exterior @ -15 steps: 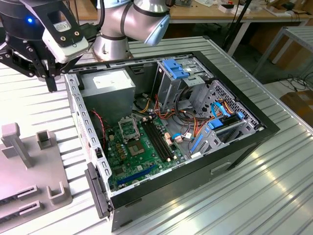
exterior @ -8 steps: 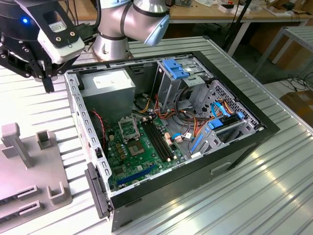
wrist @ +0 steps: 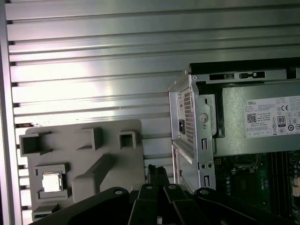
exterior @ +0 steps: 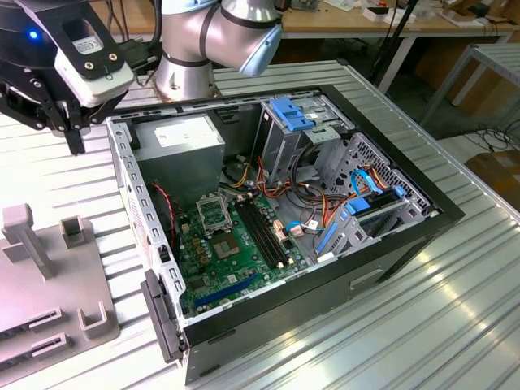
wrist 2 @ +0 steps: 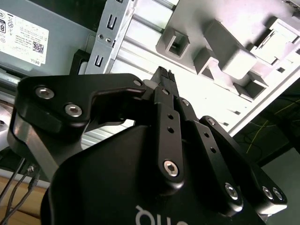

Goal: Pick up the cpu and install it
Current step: 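Reach for the cpu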

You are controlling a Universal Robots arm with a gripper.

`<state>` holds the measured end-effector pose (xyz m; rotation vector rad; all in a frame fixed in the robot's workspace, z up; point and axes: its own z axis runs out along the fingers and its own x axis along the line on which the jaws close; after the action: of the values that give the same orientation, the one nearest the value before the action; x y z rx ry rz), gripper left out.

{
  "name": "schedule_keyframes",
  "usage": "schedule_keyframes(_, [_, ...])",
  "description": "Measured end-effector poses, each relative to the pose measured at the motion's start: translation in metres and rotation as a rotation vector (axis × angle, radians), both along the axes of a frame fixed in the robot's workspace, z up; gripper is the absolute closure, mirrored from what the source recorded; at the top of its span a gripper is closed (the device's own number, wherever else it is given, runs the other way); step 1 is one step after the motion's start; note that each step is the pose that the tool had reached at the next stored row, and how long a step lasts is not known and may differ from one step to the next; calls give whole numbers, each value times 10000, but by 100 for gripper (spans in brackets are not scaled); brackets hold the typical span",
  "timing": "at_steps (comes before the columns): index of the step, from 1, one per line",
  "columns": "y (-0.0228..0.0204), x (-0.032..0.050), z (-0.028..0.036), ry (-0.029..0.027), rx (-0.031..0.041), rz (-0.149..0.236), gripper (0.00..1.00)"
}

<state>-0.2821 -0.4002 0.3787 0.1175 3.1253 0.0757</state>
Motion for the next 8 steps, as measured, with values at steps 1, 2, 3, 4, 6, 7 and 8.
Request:
schedule_keyframes(1, [0,-8,0,0,0,0,89])
schedule_keyframes(2, [0,-13,0,0,0,0,89])
schedule_keyframes(3, [0,-21,-1,0,0,0,89])
schedule_keyframes(4, [0,-27,-1,0,0,0,89])
schedule_keyframes(6, [0,-41,-2,0,0,0,89])
schedule_keyframes(7, [0,-48,-2,0,0,0,89])
schedule_keyframes(8, [0,-54,-2,0,0,0,89])
